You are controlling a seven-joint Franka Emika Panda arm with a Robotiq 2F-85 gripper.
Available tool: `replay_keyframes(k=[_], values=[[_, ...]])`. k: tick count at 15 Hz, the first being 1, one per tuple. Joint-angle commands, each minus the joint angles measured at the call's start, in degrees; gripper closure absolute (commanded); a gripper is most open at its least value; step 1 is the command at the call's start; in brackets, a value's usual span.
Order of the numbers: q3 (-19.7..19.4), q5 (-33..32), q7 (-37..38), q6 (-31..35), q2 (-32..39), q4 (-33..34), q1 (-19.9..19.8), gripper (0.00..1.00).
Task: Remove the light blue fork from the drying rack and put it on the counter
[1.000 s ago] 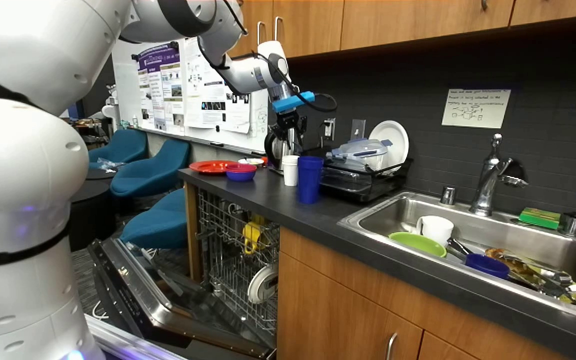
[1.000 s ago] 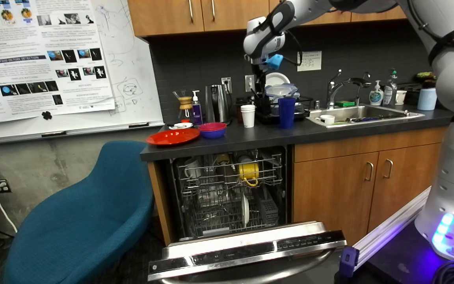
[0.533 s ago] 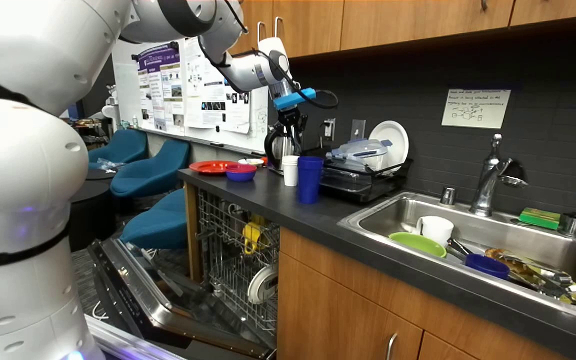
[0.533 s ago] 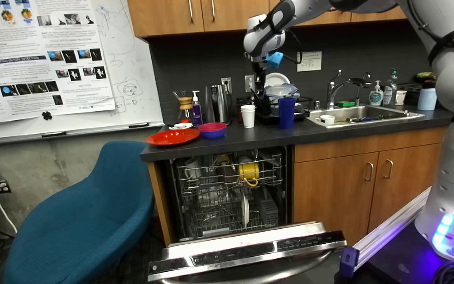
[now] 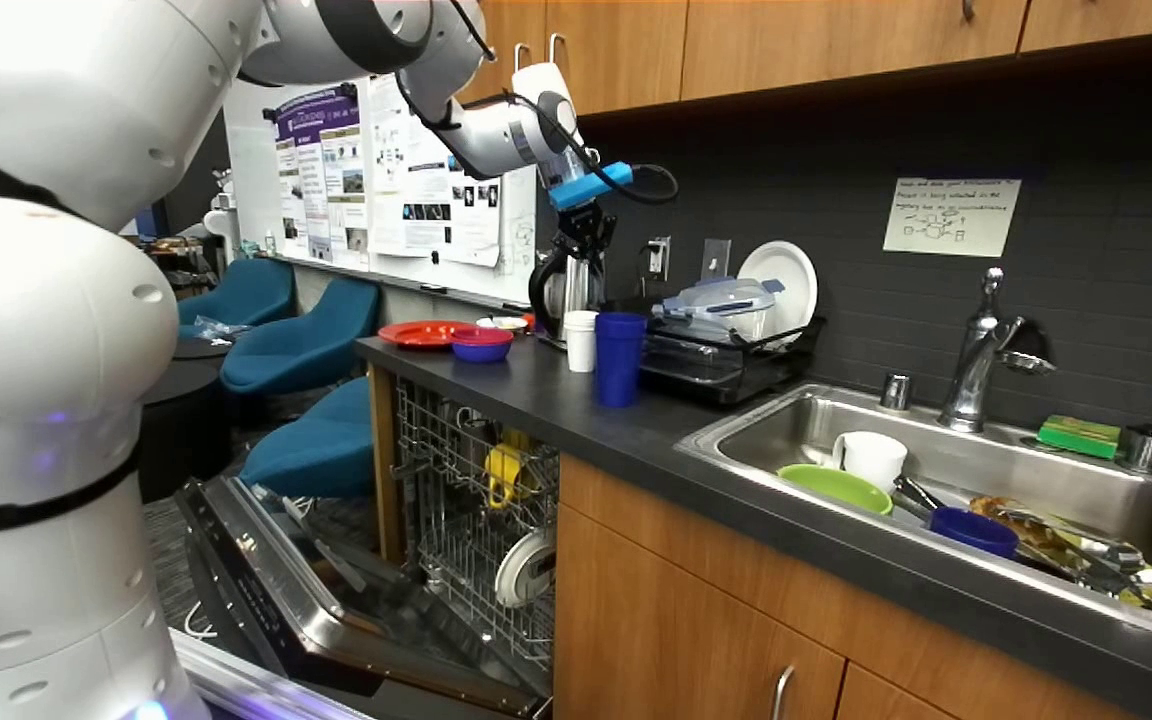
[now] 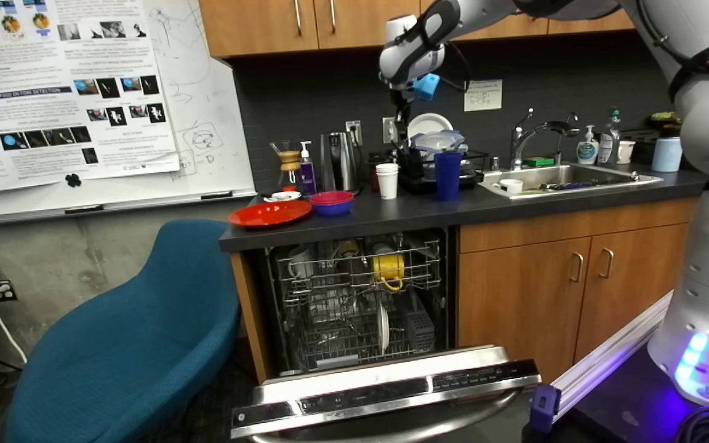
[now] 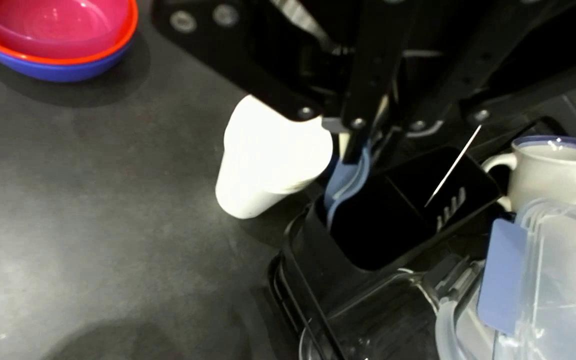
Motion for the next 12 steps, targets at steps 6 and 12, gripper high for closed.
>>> replay_keyframes(k=[6, 12], values=[[0.24, -1.46, 1.44, 5.96, -0.76, 4.35, 2.47, 0.99], [1.52, -1.27, 1.73, 9.51, -3.87, 2.10, 5.84, 0.99]])
